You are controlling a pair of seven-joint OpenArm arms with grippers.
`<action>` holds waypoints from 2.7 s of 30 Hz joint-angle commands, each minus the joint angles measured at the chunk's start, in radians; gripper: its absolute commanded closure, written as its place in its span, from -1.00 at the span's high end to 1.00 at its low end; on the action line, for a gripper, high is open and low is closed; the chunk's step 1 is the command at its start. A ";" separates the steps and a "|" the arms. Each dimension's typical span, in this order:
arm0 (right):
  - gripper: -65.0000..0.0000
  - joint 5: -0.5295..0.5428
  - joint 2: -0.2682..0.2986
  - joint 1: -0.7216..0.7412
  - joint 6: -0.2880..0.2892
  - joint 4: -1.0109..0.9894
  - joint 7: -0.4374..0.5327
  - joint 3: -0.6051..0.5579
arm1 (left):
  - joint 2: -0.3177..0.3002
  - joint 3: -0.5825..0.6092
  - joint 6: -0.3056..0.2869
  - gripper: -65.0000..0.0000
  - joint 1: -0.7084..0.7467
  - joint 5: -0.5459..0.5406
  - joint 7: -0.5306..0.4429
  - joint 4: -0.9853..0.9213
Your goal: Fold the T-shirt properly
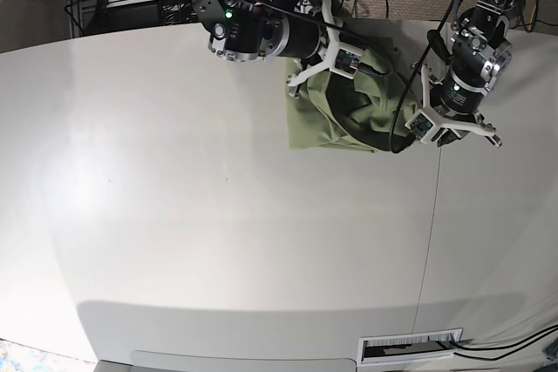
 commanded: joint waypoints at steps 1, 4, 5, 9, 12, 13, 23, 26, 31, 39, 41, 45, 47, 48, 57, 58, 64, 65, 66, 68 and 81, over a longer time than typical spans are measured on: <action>-1.00 0.017 -0.005 0.008 0.003 0.018 0.031 -0.002 | -0.013 -0.007 0.014 -0.68 -0.005 0.008 -0.019 0.017; -0.90 0.017 -0.006 0.008 0.003 0.018 0.039 -0.002 | -0.013 -0.007 0.014 -0.68 -0.005 0.013 -0.017 0.017; -0.90 0.018 -0.006 0.008 0.003 0.018 0.046 -0.002 | -0.013 -0.007 0.014 -0.68 -0.005 0.028 -0.017 0.017; -0.90 0.045 -0.006 0.011 0.004 -0.015 0.077 -0.003 | -0.013 -0.007 0.017 -0.68 -0.006 0.080 -0.007 0.017; -0.90 0.051 -0.006 0.024 0.004 -0.082 0.086 -0.007 | -0.013 -0.007 0.063 -0.68 -0.005 0.085 0.018 0.017; -0.90 0.056 -0.006 0.033 0.004 -0.104 0.085 -0.013 | -0.013 -0.007 0.078 -0.68 -0.005 0.103 0.027 0.017; -0.90 0.135 -0.006 0.130 0.003 -0.154 0.078 -0.151 | -0.013 -0.007 0.139 -0.68 -0.005 0.146 0.054 0.017; -0.90 0.144 -0.006 0.132 0.003 -0.154 0.058 -0.153 | -0.013 -0.007 0.139 -0.68 -0.005 0.146 0.054 0.017; -0.89 0.222 -0.021 0.132 0.010 -0.154 0.050 -0.153 | -0.013 -0.007 0.138 -0.68 -0.005 0.147 0.054 0.017; -0.77 0.232 -0.037 0.138 0.017 -0.154 0.045 -0.152 | -0.013 -0.007 0.139 -0.68 -0.005 0.147 0.068 0.017; -0.58 0.255 -0.037 0.148 0.017 -0.148 0.028 -0.152 | -0.013 -0.007 0.143 -0.68 -0.005 0.148 0.071 0.017; -0.52 0.203 -0.037 0.177 0.017 -0.092 0.021 -0.150 | -0.013 -0.007 0.188 -0.68 -0.005 0.167 0.094 0.017; -0.52 0.158 -0.037 0.186 0.017 -0.073 0.056 -0.133 | -0.013 -0.007 0.211 -0.68 -0.005 0.182 0.111 0.017; -0.52 0.132 -0.037 0.188 0.017 -0.072 0.084 -0.119 | -0.013 -0.007 0.219 -0.68 -0.005 0.185 0.122 0.017; -0.52 -0.018 -0.040 0.263 0.017 -0.099 0.229 0.047 | -0.013 -0.007 0.296 -0.68 -0.005 0.173 0.214 0.017; -0.52 -0.018 -0.045 0.280 0.017 -0.119 0.233 0.056 | -0.013 -0.007 0.296 -0.68 -0.005 0.154 0.218 0.017; -0.52 -0.017 -0.101 0.399 0.017 -0.285 0.245 0.063 | -0.013 -0.007 0.295 -1.00 0.000 0.069 0.254 0.017; -0.52 -0.017 -0.111 0.418 0.017 -0.309 0.246 0.063 | -0.013 -0.007 0.295 -1.00 0.005 0.068 0.254 0.017; -0.52 -0.016 -0.121 0.436 0.017 -0.331 0.247 0.063 | -0.013 -0.007 0.295 -1.00 0.010 0.068 0.255 0.017; -0.52 -0.016 -0.142 0.466 0.017 -0.367 0.248 0.063 | -0.013 -0.007 0.295 -1.00 0.018 0.067 0.272 0.017; -0.52 -0.015 -0.203 0.496 0.017 -0.538 0.241 0.061 | -0.013 -0.007 0.296 -1.00 0.033 0.067 0.269 0.017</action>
